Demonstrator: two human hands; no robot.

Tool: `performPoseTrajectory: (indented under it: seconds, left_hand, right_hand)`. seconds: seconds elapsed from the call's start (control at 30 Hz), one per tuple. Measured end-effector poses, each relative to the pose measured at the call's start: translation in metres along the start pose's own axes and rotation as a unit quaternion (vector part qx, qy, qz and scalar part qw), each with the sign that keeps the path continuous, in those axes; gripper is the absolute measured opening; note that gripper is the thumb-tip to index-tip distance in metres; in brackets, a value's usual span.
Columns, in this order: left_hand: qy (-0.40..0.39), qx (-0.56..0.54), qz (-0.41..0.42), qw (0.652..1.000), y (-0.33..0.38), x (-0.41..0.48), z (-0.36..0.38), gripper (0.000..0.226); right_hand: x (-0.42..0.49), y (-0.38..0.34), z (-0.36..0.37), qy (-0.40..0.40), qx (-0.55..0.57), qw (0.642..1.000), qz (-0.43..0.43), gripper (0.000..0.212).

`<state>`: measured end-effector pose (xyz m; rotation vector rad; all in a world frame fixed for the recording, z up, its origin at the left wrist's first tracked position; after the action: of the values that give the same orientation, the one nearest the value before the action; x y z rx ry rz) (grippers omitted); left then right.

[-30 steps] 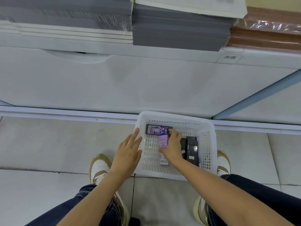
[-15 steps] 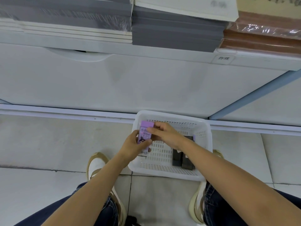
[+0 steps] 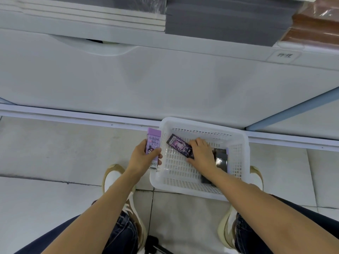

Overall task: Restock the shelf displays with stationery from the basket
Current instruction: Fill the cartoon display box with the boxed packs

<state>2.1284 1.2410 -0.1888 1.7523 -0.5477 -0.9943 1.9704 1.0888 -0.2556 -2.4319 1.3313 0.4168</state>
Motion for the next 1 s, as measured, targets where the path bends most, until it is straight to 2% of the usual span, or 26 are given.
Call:
performPoseTrajectory:
  seconds: [0.1,0.23,0.3,0.4,0.5,0.67,0.77,0.83,0.87,0.93,1.0]
  left_hand:
    - [0.002,0.008,0.004,1.0,0.001,0.002,0.001,0.016]
    - [-0.01,0.039,0.017,0.999,0.004,0.005,0.003,0.015]
    - [-0.009,0.061,0.021,0.998,0.007,0.006,0.007,0.015]
    - [0.017,0.088,0.038,0.995,0.016,0.006,0.015,0.015]
    - [-0.021,0.092,0.049,0.994,0.027,0.005,0.033,0.014]
    - [-0.149,-0.062,-0.006,0.987,0.035,-0.009,0.069,0.032]
    - [-0.178,-0.069,-0.006,0.982,0.035,-0.013,0.077,0.022]
    - [-0.178,-0.057,-0.015,0.982,0.033,-0.012,0.078,0.016]
    - [-0.177,-0.048,-0.018,0.983,0.032,-0.012,0.079,0.015]
    - [-0.165,-0.05,-0.023,0.985,0.029,-0.011,0.079,0.02]
    - [-0.148,-0.071,-0.033,0.986,0.025,-0.01,0.078,0.026]
  right_hand:
    - [0.001,0.002,-0.005,-0.024,0.049,0.998,-0.008,0.055]
    - [0.003,0.007,-0.037,-0.111,0.226,0.968,-0.018,0.05]
    - [0.003,0.009,-0.059,-0.178,0.238,0.954,-0.034,0.049]
    - [-0.001,0.01,-0.092,-0.295,0.275,0.914,-0.051,0.046]
    - [-0.01,0.007,-0.117,-0.342,0.285,0.891,-0.088,0.042]
    - [-0.016,0.013,-0.129,-0.337,0.361,0.868,-0.046,0.042]
    - [-0.019,0.023,-0.122,-0.321,0.397,0.859,-0.022,0.039]
    - [-0.019,0.037,-0.116,-0.279,0.431,0.858,0.006,0.028]
    - [-0.018,0.046,-0.113,-0.241,0.428,0.871,0.025,0.022]
    - [-0.017,0.067,-0.103,-0.161,0.339,0.925,0.054,0.021]
    - [-0.02,0.083,-0.084,-0.137,0.185,0.971,0.069,0.039]
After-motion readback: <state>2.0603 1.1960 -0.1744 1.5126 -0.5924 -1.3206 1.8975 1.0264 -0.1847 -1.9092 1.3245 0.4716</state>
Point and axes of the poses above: each hand's wrist, its own x-axis towards the middle knuckle, its own z-axis out of the palm, y = z × x, the point moved 5 cm from there along x, towards the middle knuckle, and after that the axes turned 14 degrees about z, right-handed, at the moved point
